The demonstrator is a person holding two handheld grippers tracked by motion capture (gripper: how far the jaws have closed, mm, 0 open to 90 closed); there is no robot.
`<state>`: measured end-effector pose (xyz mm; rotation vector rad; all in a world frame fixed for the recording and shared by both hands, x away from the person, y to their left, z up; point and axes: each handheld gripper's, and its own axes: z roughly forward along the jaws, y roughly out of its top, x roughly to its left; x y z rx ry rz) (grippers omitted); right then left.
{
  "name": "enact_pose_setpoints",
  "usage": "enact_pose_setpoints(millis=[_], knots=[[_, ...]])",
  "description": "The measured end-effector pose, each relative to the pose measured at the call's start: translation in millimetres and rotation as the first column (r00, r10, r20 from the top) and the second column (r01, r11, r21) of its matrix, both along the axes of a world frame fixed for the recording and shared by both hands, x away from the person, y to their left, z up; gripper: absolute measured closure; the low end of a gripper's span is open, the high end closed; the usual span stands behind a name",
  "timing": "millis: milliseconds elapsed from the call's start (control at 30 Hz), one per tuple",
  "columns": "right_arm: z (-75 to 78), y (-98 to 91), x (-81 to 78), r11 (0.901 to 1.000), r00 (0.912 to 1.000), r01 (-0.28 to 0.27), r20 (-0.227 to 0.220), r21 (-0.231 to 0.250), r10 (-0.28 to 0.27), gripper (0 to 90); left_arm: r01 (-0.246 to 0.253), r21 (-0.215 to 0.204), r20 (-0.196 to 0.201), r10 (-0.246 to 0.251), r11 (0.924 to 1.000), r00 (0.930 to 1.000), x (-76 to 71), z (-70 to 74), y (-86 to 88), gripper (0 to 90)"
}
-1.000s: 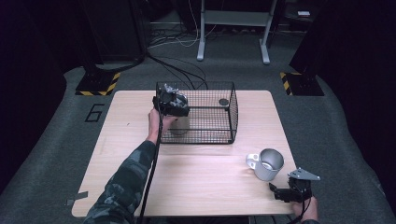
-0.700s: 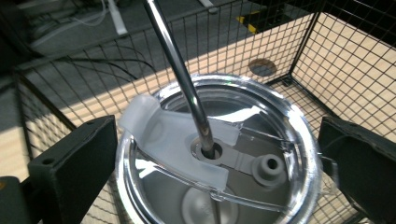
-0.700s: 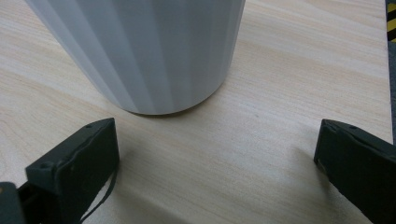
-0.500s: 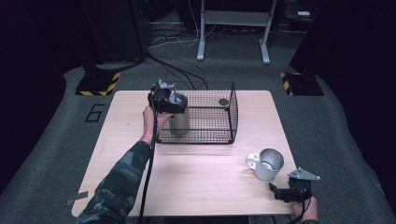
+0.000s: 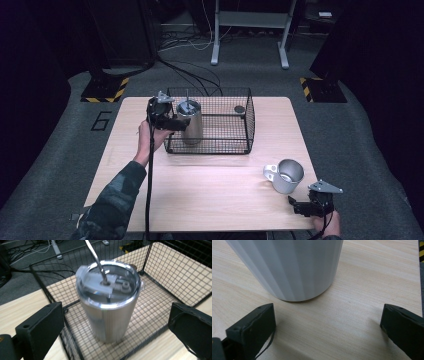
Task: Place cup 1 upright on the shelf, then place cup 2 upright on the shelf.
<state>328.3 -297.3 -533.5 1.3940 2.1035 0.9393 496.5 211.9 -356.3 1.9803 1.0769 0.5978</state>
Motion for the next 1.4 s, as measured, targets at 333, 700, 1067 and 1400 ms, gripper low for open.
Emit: enact_pose_setpoints(millis=[333, 700, 1067, 1400], knots=[[-0.1, 0.3, -0.3, 1.0000, 1.0000, 0.007, 0.001, 0.001, -0.007, 0.0, -0.013, -0.008, 0.012, 0.013, 0.9999, 0.9998, -27.4, -7.6, 26.7, 0.7], [0.0, 0.3, -0.3, 1.0000, 1.0000, 0.008, 0.001, 0.002, -0.008, 0.0, -0.043, -0.022, 0.006, 0.043, 0.9989, 0.9991, -51.7, -27.8, 50.9, 0.8], [0.0, 0.3, -0.2, 1.0000, 1.0000, 0.008, 0.000, 0.001, -0.008, 0.0, -0.077, -0.029, -0.055, 0.075, 0.9966, 0.9956, -68.3, -61.6, 71.2, 1.6], [-0.1, 0.3, -0.3, 1.0000, 0.9999, 0.010, 0.003, 0.001, -0.010, 0.0, -0.103, -0.032, -0.129, 0.098, 0.9941, 0.9868, -73.5, -95.7, 86.5, 1.1]])
